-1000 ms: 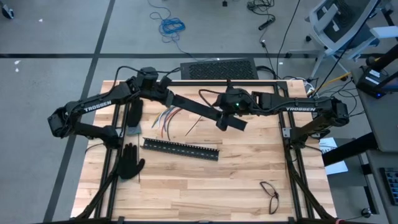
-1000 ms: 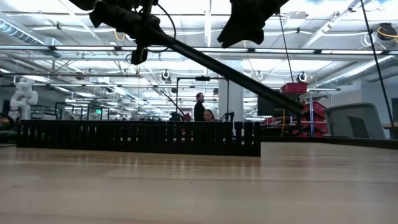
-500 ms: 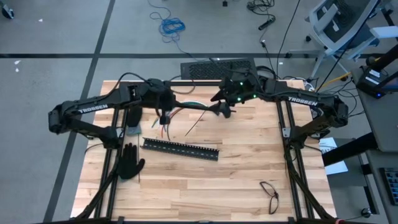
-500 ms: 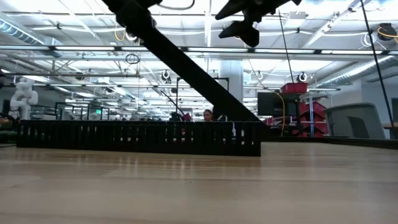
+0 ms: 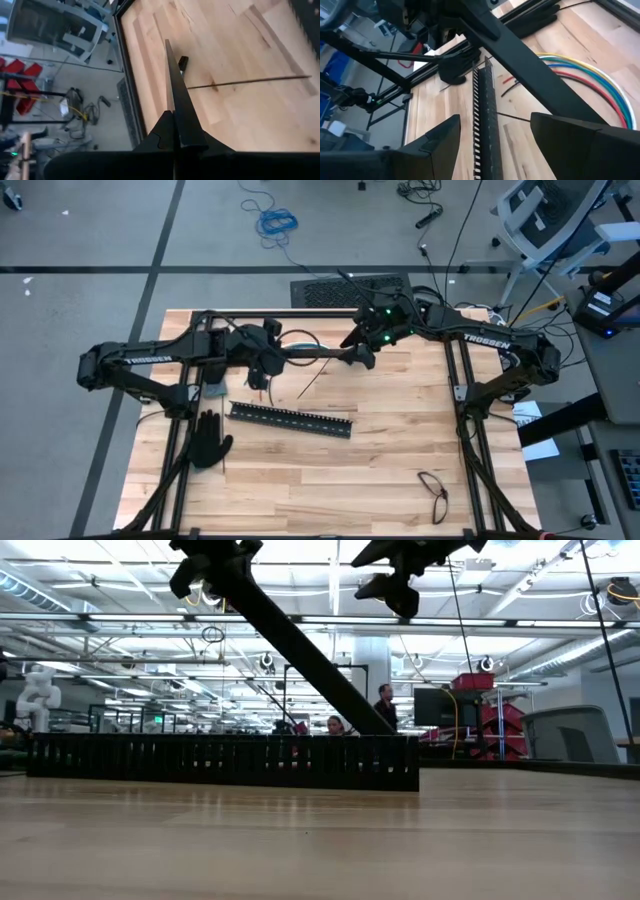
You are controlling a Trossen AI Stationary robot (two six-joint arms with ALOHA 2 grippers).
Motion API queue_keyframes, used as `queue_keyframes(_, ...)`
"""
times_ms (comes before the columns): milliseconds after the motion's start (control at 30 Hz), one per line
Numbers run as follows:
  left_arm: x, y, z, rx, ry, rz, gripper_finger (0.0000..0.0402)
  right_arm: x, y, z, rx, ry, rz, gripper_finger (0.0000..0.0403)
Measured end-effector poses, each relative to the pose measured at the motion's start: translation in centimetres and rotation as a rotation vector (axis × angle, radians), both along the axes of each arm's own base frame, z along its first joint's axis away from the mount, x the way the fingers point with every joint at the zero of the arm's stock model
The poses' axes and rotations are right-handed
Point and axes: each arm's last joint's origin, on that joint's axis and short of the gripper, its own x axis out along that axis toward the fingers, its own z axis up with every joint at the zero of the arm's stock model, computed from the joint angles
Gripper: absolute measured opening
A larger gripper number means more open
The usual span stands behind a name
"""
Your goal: Ziptie cables
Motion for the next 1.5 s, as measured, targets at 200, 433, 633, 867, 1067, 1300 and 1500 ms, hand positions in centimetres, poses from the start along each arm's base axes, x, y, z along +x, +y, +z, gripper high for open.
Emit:
queue_keyframes(200, 0.0, -0.7, -0.1, 0.011, 0.016, -0.034, 0.0000, -0.2, 0.0, -0.3, 0.006, 0.033, 0.003, 0.0235)
queue_keyframes(433, 0.4, -1.8, 0.1, -0.101, -0.035, -0.157, 0.0000, -0.5, 0.2, -0.7, 0.026, 0.086, 0.008, 0.0235)
queue_keyframes(633, 1.1, -2.4, -0.4, 0.219, 0.081, -0.354, 0.0000, -0.3, 0.3, -2.8, 0.094, 0.217, 0.089, 0.0235)
queue_keyframes(867, 2.3, -2.3, -0.4, 0.428, 0.100, -0.366, 0.0000, 1.8, -0.4, -4.5, 0.074, 0.192, 0.118, 0.0235)
queue_keyframes(1067, 2.4, -2.4, -1.0, 0.371, 0.116, -0.339, 0.0000, 2.6, -0.7, -3.4, -0.307, 0.163, 0.079, 0.0235)
queue_keyframes(1300, 2.5, -2.5, -0.8, 0.364, 0.091, -0.333, 0.0000, 3.2, 1.2, -2.7, -0.558, 0.205, 0.169, 0.0259)
queue_keyframes(1500, 2.5, -2.5, -0.7, 0.361, 0.086, -0.337, 0.0000, 4.8, 1.9, -4.1, -0.668, 0.232, 0.197, 0.0292)
